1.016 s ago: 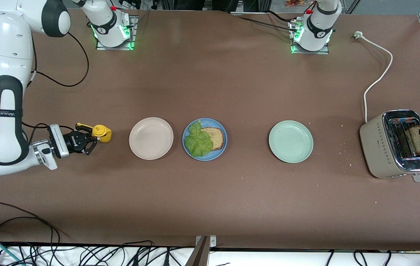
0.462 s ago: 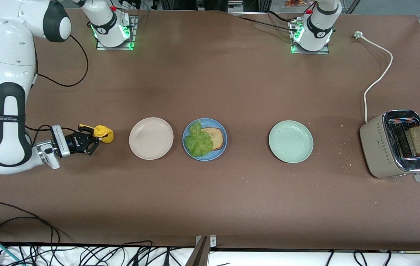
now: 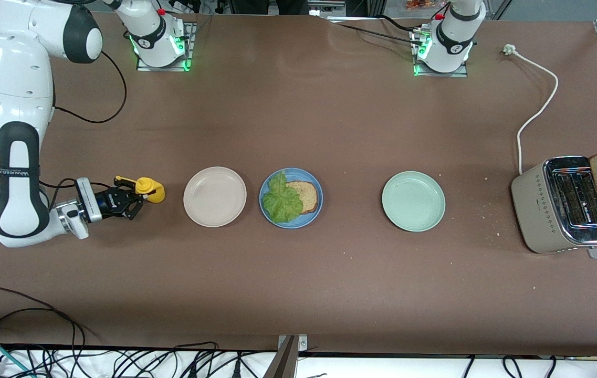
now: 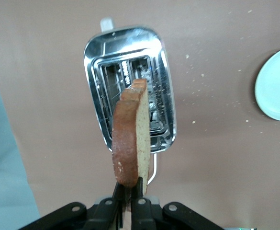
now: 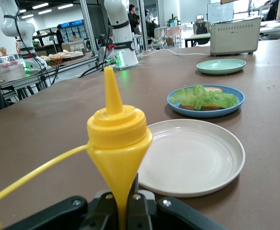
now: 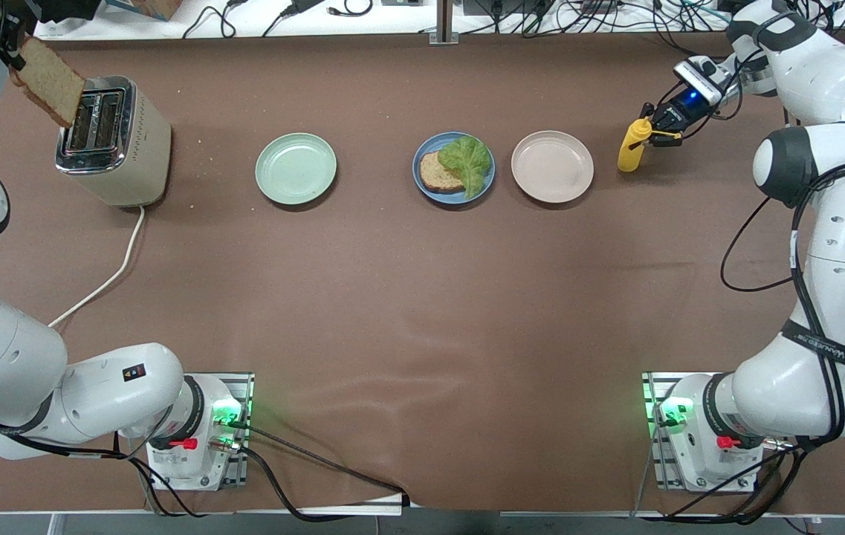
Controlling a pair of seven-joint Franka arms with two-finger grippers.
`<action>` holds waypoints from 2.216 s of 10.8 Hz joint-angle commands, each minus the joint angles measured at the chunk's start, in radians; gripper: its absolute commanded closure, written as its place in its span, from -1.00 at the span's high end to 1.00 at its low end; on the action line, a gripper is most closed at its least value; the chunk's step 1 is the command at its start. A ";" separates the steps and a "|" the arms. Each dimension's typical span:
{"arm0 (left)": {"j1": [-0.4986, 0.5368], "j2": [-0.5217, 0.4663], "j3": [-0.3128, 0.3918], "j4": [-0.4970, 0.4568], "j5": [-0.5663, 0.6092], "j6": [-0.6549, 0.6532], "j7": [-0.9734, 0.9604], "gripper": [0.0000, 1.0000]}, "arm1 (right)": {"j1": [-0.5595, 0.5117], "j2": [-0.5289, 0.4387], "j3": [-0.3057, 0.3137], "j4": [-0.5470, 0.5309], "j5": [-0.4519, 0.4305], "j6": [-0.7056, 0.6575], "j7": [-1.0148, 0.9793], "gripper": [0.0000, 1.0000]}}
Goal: Make sandwich in blue plate with both arms
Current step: 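Grasp the toast slice in the toaster with the left gripper, then lift the toast with the left gripper while the right gripper releases the bottle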
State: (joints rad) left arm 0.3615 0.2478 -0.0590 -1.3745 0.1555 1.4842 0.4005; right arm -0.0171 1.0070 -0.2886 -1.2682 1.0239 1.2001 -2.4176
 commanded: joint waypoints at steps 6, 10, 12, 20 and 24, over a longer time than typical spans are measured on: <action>-0.071 -0.016 -0.203 0.008 -0.024 -0.002 -0.069 -1.00 | -0.017 0.065 0.009 0.006 0.077 -0.036 -0.063 -1.00; -0.170 -0.036 -0.189 -0.133 -0.256 0.005 -0.346 -1.00 | -0.021 0.085 0.009 0.006 0.077 -0.034 -0.089 -1.00; -0.222 -0.032 -0.189 -0.187 -0.391 0.037 -0.438 -1.00 | -0.024 0.088 0.009 0.006 0.077 -0.034 -0.089 -0.89; -0.432 0.106 -0.189 -0.318 -0.943 0.379 -0.666 -1.00 | -0.075 0.062 -0.033 0.029 0.056 -0.033 -0.084 0.82; -0.542 0.194 -0.189 -0.302 -1.135 0.519 -0.661 -1.00 | -0.043 0.012 -0.185 0.062 -0.039 -0.028 -0.038 0.79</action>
State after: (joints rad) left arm -0.1120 0.4031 -0.2605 -1.7003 -0.8833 1.9322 -0.2550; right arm -0.0847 1.0714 -0.4049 -1.2328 1.0539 1.1716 -2.4903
